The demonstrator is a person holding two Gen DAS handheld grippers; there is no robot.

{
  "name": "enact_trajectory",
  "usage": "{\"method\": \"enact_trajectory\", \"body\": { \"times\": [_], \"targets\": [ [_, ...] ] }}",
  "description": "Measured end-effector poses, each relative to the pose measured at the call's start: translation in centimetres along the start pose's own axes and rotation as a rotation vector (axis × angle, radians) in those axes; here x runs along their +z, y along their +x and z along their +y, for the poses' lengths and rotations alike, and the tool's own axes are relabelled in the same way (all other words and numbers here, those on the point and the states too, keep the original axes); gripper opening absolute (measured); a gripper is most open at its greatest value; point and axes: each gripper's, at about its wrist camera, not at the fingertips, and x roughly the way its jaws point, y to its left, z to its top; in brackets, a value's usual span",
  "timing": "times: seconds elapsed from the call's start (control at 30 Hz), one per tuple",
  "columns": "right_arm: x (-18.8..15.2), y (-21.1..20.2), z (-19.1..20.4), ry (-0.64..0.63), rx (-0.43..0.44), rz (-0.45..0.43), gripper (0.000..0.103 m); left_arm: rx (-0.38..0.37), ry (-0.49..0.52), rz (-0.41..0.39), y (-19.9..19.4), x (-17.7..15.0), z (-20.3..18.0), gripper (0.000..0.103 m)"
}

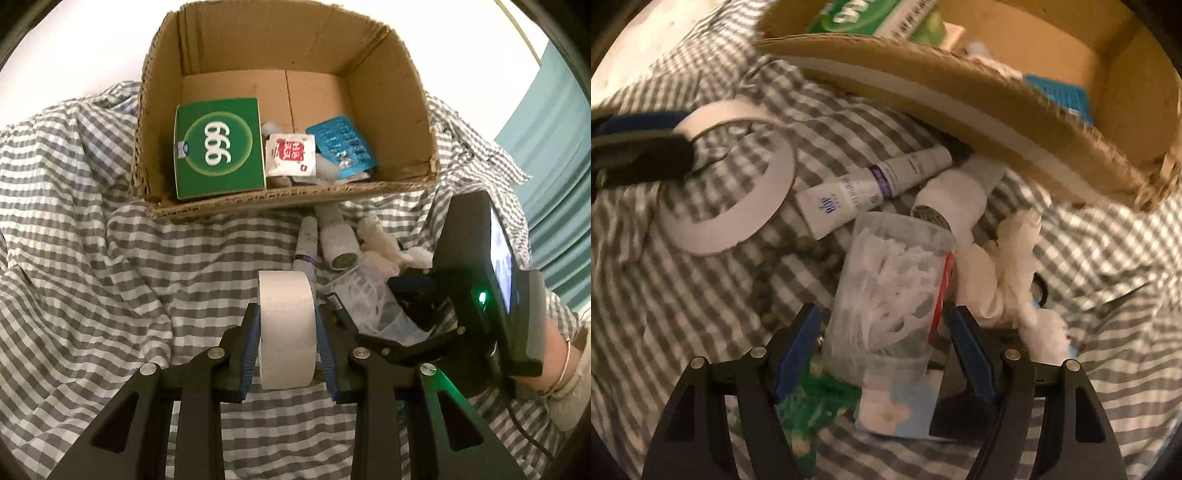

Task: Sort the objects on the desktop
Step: 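Grasp the white tape roll with the left tool while the right tool grasps the clear floss tub, then carry the tape roll and floss tub into the cardboard box, open both tools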

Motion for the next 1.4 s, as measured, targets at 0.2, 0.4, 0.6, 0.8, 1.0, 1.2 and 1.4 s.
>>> {"method": "enact_trajectory", "body": {
  "times": [0.2,0.4,0.6,0.8,1.0,1.2,1.4],
  "targets": [
    [0.5,1.2,-0.5,-0.055,0.069,0.040,0.065,-0.002,0.002,-0.005,1.2,-0.2,0.4,0.030],
    [0.6,0.6,-0.5,-0.070,0.066,0.032,0.064,0.003,0.015,-0.013,0.7,-0.2,0.2,0.030],
    [0.2,-4.5,-0.4,-0.052,0.075,-0.053,0.064,0.000,0.018,-0.071,-2.3,0.0,-0.5,0.031],
    [0.2,-10.4,0.5,-0.056,0.060,-0.163,0.064,-0.003,0.016,-0.175,-6.7,-0.5,-1.0,0.031],
    [-1.0,-15.4,2.1,-0.092,0.044,-0.278,0.064,0.022,0.012,-0.231,-9.7,-0.4,-1.1,0.031],
    [-2.0,-18.4,2.6,-0.189,0.066,-0.338,0.064,0.039,0.001,-0.270,-11.6,0.0,-1.0,0.031],
    [-1.3,-19.8,2.2,-0.293,0.165,-0.374,0.064,0.056,0.005,-0.297,-12.6,1.0,-1.2,0.031]
  ]
}}
